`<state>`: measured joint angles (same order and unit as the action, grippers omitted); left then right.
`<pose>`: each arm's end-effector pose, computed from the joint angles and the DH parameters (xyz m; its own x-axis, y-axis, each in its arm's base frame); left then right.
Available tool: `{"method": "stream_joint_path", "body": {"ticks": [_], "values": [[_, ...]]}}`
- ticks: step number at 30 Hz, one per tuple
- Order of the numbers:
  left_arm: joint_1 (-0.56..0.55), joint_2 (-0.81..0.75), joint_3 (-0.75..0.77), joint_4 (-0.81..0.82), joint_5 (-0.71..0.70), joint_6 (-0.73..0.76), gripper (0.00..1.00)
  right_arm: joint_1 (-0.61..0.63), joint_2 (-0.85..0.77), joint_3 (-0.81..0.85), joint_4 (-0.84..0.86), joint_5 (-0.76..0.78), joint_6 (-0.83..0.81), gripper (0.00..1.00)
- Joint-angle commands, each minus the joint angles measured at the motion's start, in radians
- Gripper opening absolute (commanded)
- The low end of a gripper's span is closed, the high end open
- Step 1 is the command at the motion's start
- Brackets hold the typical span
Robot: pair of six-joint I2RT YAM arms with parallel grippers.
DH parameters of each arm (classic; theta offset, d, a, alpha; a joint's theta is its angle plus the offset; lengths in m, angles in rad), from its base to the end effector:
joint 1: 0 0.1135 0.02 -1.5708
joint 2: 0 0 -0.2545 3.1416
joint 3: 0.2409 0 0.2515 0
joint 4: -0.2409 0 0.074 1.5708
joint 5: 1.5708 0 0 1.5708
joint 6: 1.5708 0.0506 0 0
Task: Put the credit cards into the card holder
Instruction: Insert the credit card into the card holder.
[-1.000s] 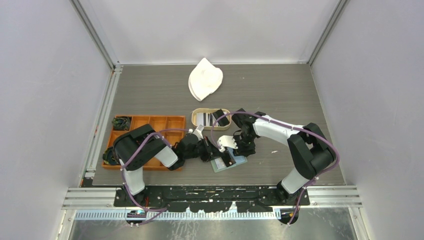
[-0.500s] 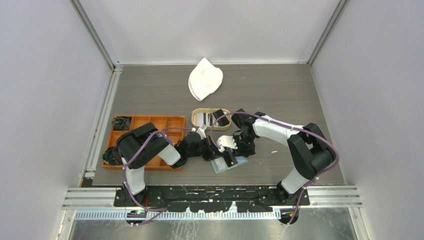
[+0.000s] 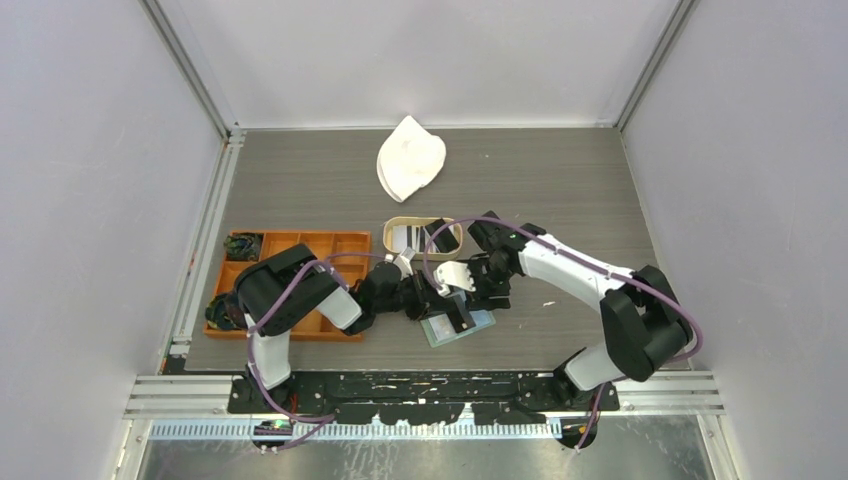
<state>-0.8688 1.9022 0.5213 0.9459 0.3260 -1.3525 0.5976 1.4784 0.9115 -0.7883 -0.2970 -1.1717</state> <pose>0.1932 -0.2536 0.0742 -0.9482 -0.3110 -0.0646 -0.0684 0.3986 -0.9146 0.2074 0.1591 0.1668 0.2296 -0.9095 -0.3465 -0.9733 -0.2129 -0.0860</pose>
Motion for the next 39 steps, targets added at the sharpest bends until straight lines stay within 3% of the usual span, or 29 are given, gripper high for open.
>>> {"method": "stream_joint_path", "body": {"ticks": [1, 6, 10, 13, 15, 19, 30, 39], "values": [[0.005, 0.019, -0.007, -0.038, 0.017, 0.041, 0.15, -0.004, -0.067, 0.026, -0.018, -0.062, 0.015, 0.69], [0.013, 0.019, -0.017, -0.018, 0.028, 0.040, 0.17, -0.003, -0.152, 0.010, -0.026, -0.275, 0.006, 0.59], [0.016, 0.019, -0.017, -0.017, 0.033, 0.041, 0.17, 0.032, -0.201, -0.038, 0.013, -0.451, -0.002, 0.33], [0.016, 0.020, -0.019, -0.015, 0.034, 0.039, 0.17, 0.078, -0.188, -0.052, 0.062, -0.458, 0.037, 0.11], [0.016, 0.020, -0.017, -0.016, 0.034, 0.039, 0.17, 0.112, -0.171, -0.054, 0.087, -0.431, 0.061, 0.05], [0.015, 0.023, -0.009, -0.024, 0.037, 0.039, 0.17, 0.186, -0.150, -0.078, 0.151, -0.365, 0.088, 0.01], [0.015, 0.030, -0.003, -0.028, 0.042, 0.037, 0.18, 0.372, -0.078, -0.112, 0.333, -0.049, 0.163, 0.01], [0.015, 0.036, 0.003, -0.032, 0.048, 0.039, 0.18, 0.447, 0.000, -0.119, 0.346, 0.148, 0.094, 0.01]]}}
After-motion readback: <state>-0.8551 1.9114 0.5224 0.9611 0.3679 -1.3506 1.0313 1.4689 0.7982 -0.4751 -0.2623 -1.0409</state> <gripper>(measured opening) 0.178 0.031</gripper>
